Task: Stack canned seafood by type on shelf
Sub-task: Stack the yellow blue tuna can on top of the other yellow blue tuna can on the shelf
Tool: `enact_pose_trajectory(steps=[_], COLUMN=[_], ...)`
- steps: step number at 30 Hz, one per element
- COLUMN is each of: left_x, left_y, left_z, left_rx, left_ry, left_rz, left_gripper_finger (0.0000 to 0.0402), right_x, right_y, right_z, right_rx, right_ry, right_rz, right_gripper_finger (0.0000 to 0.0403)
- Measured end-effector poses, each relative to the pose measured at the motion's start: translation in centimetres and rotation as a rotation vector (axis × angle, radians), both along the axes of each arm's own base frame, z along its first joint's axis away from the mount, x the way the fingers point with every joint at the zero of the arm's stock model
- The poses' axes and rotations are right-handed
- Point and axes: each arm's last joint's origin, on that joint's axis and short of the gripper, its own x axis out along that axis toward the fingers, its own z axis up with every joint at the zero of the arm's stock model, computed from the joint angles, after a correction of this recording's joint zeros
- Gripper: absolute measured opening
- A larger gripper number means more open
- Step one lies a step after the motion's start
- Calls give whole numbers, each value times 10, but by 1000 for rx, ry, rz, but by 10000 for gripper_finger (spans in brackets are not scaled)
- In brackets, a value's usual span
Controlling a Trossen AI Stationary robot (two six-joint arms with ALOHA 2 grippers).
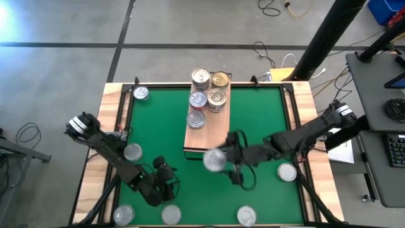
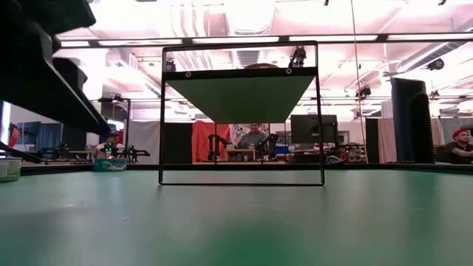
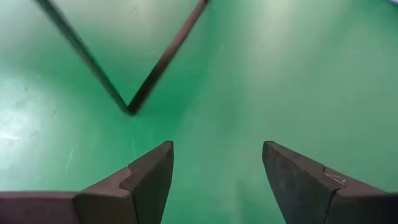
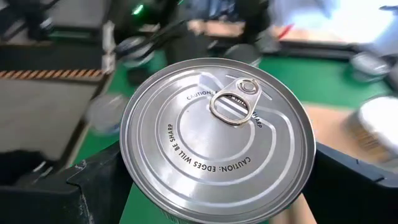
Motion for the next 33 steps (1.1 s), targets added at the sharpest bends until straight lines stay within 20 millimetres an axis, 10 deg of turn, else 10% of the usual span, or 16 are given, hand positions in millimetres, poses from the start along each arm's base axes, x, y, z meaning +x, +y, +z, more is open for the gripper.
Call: enact_pose_trajectory(steps=[9,22,33], left_x=[-52,-93,-117], left_y=[14,83,133], left_z=[32,80,114], left_rx=[-50,97,346], left_ry=[-177,-356,-457], left_rz=[-67,-104,-141], left_gripper_finger=[232,232,232], right_x=[50,131,125], right_y=[-56,-166,-137], right_z=[25,-1,4], right_rx=[-125,-83,-79], right_ry=[-44,176,168], right_rz=[-118,-271,-459], right_gripper_finger=[372,372,372])
